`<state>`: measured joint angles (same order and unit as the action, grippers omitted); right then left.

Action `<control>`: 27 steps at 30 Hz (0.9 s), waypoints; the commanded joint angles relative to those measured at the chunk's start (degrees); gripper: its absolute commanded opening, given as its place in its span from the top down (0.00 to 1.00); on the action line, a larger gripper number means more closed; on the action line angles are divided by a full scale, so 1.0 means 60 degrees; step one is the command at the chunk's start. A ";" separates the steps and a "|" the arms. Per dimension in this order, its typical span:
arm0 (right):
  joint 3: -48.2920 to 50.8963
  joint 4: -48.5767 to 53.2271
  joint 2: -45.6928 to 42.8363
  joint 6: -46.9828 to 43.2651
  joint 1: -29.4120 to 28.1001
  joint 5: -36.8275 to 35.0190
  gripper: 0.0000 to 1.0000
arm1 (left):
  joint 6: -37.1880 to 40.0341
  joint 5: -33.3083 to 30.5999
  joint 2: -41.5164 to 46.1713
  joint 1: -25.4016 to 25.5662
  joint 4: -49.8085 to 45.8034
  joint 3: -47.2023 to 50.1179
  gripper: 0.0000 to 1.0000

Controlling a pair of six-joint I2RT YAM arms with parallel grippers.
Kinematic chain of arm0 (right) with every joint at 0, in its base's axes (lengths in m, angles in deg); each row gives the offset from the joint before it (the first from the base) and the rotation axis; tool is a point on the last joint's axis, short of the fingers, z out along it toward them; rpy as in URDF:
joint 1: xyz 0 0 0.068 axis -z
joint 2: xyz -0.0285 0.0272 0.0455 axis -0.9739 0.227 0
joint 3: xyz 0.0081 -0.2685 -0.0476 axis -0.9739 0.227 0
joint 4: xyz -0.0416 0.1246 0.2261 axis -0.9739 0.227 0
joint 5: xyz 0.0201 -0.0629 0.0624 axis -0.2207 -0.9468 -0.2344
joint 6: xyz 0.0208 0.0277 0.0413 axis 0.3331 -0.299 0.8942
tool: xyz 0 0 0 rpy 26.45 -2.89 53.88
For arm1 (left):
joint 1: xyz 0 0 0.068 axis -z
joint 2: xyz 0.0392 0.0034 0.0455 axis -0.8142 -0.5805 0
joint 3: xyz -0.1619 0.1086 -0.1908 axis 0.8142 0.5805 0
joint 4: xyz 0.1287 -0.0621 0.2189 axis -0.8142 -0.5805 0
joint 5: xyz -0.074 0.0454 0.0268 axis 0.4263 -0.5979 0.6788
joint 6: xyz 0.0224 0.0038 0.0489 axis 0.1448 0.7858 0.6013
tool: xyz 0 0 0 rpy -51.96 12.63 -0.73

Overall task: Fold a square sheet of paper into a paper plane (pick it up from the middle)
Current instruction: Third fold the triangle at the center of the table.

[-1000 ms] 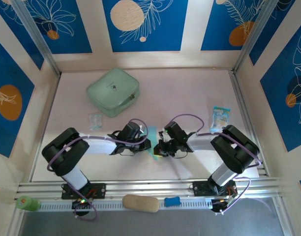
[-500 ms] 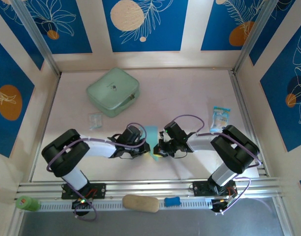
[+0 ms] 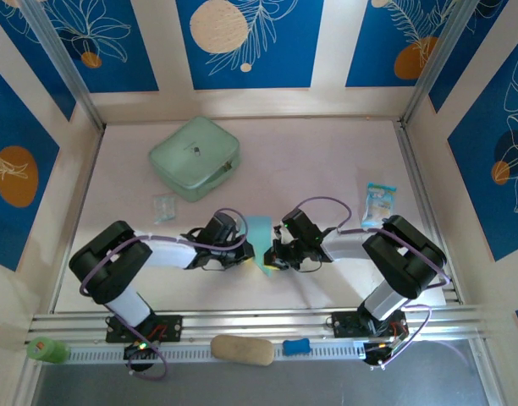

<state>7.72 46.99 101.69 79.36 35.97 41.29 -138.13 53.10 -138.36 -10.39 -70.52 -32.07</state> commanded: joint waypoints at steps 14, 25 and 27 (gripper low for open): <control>0.0247 0.1081 0.0075 -0.0408 -0.0009 -0.0630 1.00 | 0.0872 -0.0062 0.0732 -0.0874 -0.0973 -0.0252 0.92; 0.0243 0.1116 0.0052 -0.0430 0.0006 -0.0658 1.00 | 0.0971 0.0435 0.0986 -0.0813 -0.0265 -0.0205 0.88; 0.0208 0.1137 0.0074 -0.0461 0.0006 -0.0633 1.00 | 0.0934 0.0561 0.0651 -0.0805 -0.0014 -0.0282 0.88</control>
<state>7.72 46.99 101.67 77.59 35.97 41.21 -133.50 54.37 -132.11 -15.12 -73.31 -32.77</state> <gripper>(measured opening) 0.042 0.117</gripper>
